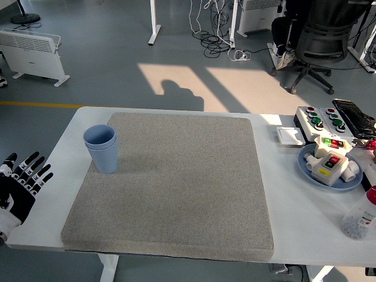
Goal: Push cup pick cup insert cup
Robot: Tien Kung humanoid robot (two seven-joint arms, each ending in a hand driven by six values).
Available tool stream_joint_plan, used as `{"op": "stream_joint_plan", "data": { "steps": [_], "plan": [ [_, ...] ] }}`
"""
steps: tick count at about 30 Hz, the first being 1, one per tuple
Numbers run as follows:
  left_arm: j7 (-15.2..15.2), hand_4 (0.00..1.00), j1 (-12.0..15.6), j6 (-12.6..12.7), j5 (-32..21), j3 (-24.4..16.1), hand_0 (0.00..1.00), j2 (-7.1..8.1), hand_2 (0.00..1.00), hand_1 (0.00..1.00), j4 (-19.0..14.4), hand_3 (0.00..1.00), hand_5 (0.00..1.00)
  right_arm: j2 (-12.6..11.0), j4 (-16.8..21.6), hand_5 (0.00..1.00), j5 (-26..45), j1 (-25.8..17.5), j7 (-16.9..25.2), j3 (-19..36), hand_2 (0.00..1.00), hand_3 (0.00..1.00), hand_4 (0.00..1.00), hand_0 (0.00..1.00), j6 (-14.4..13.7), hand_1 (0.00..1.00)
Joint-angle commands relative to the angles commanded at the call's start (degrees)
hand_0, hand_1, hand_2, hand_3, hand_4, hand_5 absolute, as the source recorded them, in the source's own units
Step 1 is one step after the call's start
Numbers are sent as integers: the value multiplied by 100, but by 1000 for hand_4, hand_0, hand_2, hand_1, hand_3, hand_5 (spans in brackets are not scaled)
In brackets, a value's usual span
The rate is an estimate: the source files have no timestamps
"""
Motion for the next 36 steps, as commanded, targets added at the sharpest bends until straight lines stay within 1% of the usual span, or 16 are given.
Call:
{"op": "stream_joint_plan", "data": {
  "steps": [7, 16, 21, 36],
  "plan": [
    [13, 674, 3, -18, 4, 30, 915, -11, 948, 919, 16, 902, 998, -1, 0, 367, 18, -10, 3, -12, 635, 572, 127, 730, -3, 663],
    [1, 669, 44, 33, -26, -7, 915, -25, 946, 916, 36, 901, 998, 1, 1, 367, -27, -36, 1, 8, 635, 572, 128, 730, 2, 663],
    [-14, 667, 26, 74, -49, -14, 912, -29, 942, 913, 36, 892, 998, 1, -1, 366, 35, -17, 13, -26, 635, 572, 128, 730, -8, 663],
    [0, 677, -22, 59, -67, -27, 905, -37, 939, 907, 41, 884, 998, 0, -7, 366, 39, 46, 20, -30, 636, 572, 128, 730, -6, 663]
  ]
}}
